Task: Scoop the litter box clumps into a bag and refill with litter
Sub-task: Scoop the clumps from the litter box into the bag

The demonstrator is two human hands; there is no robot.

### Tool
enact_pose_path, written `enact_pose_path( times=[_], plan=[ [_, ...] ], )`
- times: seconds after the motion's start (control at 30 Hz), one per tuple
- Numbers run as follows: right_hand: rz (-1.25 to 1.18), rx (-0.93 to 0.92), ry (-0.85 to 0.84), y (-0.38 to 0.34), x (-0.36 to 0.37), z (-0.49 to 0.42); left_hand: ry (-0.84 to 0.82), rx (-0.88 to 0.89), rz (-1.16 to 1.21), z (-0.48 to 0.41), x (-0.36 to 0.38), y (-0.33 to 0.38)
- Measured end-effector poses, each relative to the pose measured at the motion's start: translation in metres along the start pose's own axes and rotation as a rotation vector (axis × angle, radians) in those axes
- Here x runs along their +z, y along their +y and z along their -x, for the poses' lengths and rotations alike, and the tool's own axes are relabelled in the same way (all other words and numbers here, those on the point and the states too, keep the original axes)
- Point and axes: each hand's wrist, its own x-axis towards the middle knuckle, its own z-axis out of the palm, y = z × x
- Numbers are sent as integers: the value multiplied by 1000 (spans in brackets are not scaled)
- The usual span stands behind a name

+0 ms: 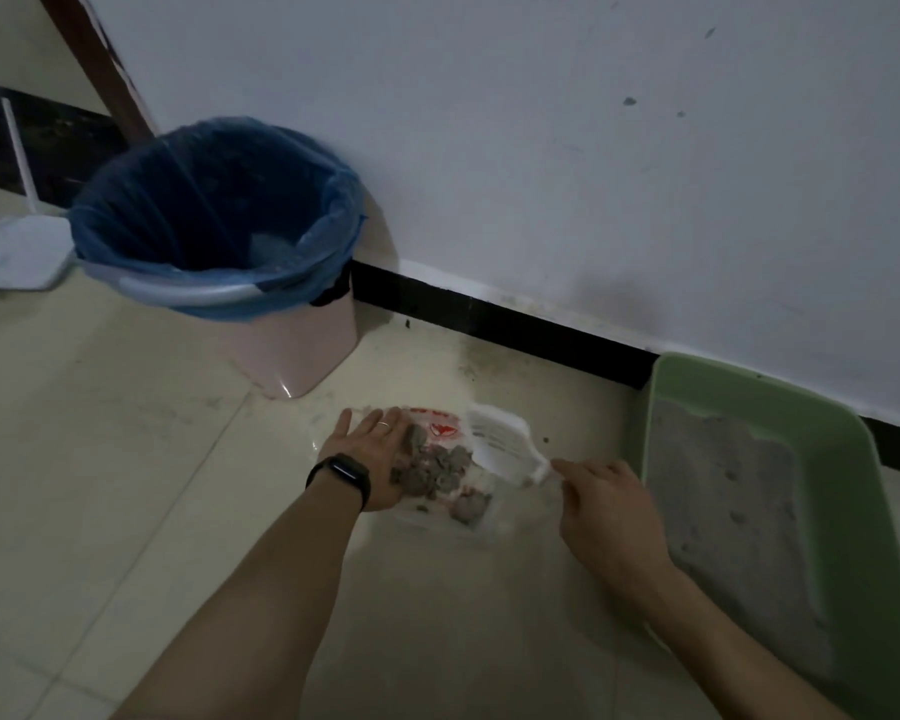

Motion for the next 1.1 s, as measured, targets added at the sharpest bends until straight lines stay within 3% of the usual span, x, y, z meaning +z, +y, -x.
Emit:
enact_pose_path(
  times=[0.17, 0.23, 0.57, 0.77, 1.1],
  plan=[
    [-682, 323, -127, 30, -47, 14, 51, 22, 77, -10, -13, 17],
    [-799, 366, -116, 49, -60, 32, 83, 44, 123, -17, -21, 36],
    [-354, 905, -144, 196, -48, 147, 221, 310, 279, -46, -54, 214],
    [-389, 938, -198, 230, -30, 148, 235, 213, 372, -44, -43, 281],
    [-500, 938, -231, 232, 6, 93, 311, 175, 380, -43, -32, 298]
  ],
)
